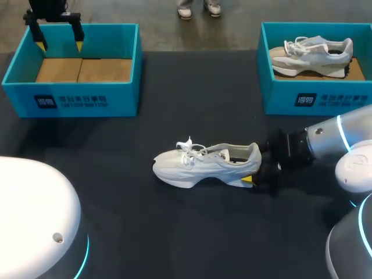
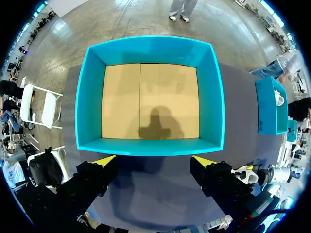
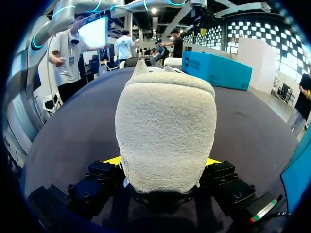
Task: Take the shoe out of the shoebox, open the shoe tongue, remove and reinsert the insole, then place the shoe into the shoebox
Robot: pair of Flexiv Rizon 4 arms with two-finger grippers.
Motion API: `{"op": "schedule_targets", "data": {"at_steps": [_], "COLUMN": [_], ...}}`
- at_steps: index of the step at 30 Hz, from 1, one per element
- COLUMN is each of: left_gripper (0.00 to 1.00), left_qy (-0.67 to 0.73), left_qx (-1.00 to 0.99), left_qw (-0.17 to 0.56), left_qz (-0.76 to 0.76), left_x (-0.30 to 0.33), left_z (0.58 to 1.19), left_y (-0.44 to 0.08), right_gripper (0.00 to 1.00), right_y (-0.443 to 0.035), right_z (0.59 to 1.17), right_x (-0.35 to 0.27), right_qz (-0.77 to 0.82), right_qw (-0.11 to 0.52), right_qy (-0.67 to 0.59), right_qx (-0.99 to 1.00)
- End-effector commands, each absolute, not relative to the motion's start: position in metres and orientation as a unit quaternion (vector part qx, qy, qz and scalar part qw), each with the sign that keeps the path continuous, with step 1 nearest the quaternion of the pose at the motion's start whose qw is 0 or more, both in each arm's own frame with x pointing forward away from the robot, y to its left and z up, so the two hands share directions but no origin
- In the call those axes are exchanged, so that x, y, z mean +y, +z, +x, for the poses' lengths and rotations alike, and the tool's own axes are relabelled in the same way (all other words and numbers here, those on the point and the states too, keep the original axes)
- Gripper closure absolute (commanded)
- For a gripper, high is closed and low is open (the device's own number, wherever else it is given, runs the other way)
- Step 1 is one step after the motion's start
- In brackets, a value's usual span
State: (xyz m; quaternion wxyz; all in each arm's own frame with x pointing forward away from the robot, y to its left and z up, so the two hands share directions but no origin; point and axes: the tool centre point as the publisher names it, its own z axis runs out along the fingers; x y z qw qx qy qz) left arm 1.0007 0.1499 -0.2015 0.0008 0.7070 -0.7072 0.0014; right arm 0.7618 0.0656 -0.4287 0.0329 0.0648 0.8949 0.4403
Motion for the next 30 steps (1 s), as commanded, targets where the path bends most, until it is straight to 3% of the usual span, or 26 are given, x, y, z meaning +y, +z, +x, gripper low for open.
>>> {"op": "schedule_targets", "data": {"at_steps": [1, 11, 30], "left_gripper": [0.0, 0.0, 0.0], "left_qy": [0.001, 0.001, 0.013], "left_qx": [-0.707, -0.707, -0.668], "left_qw": [0.001, 0.001, -0.038], "left_qz": [0.707, 0.707, 0.743], "left_x": [0.15, 0.15, 0.097], "left_z": [1.0, 1.0, 0.941], "left_y": [-0.201, -0.201, -0.177], "right_gripper": [1.0, 1.0, 1.0], "right_y": [-0.435, -0.435, -0.435], "right_z": [0.762, 0.762, 0.762], "right_x": [0.069, 0.069, 0.069], "right_qz": [0.066, 0.066, 0.066], "right_qw": [0.034, 0.034, 0.034], "right_qy": [0.437, 0.437, 0.437], "right_qx": [0.896, 0.896, 0.896]}}
